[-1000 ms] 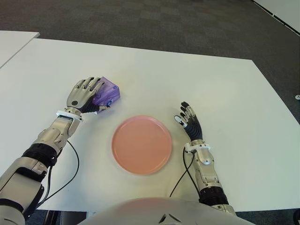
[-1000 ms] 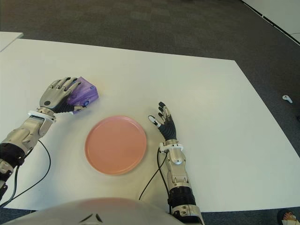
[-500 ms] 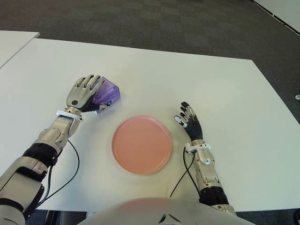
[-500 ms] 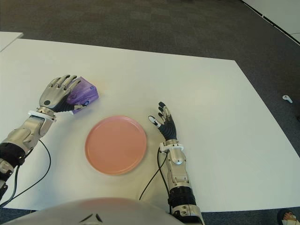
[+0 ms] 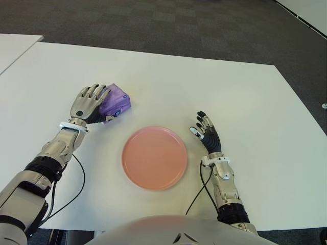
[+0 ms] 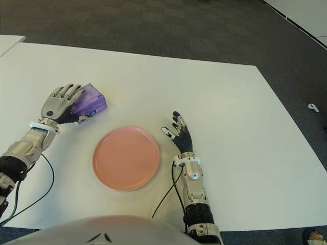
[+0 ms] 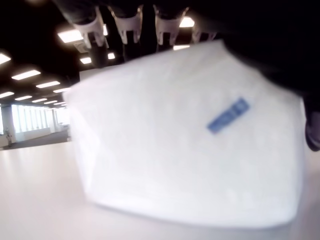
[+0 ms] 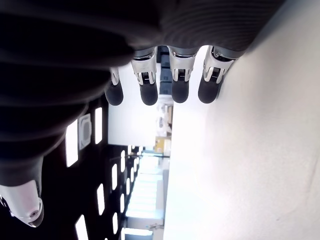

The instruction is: Put the tissue paper into the plate.

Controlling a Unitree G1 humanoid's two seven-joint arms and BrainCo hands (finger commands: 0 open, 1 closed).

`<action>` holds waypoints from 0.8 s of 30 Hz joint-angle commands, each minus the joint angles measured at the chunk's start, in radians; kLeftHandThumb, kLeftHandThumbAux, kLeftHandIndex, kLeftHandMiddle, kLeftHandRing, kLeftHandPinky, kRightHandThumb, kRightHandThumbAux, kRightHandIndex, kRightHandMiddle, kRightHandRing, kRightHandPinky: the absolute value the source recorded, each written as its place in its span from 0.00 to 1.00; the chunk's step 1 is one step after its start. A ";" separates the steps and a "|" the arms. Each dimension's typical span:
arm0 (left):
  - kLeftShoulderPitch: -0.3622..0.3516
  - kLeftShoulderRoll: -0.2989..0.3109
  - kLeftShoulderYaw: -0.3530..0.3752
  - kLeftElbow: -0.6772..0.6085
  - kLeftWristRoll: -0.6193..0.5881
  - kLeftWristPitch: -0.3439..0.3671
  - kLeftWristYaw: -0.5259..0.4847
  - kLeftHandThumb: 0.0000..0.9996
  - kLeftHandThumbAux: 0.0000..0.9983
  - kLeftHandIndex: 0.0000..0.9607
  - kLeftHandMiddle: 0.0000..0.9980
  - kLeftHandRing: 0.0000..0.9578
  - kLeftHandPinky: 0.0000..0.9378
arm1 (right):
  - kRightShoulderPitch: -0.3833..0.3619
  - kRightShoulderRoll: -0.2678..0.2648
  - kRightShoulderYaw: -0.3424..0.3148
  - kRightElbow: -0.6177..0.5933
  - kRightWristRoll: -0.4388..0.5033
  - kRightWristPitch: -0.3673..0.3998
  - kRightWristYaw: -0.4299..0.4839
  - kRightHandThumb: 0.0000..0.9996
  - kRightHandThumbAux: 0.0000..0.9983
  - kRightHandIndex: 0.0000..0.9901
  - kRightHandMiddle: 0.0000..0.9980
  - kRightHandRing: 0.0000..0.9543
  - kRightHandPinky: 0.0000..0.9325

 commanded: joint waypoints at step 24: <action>0.022 -0.072 -0.072 0.123 -0.012 0.027 -0.003 0.00 0.38 0.00 0.00 0.00 0.00 | 0.142 -0.002 0.002 0.101 0.007 0.148 0.016 0.10 0.61 0.04 0.03 0.02 0.04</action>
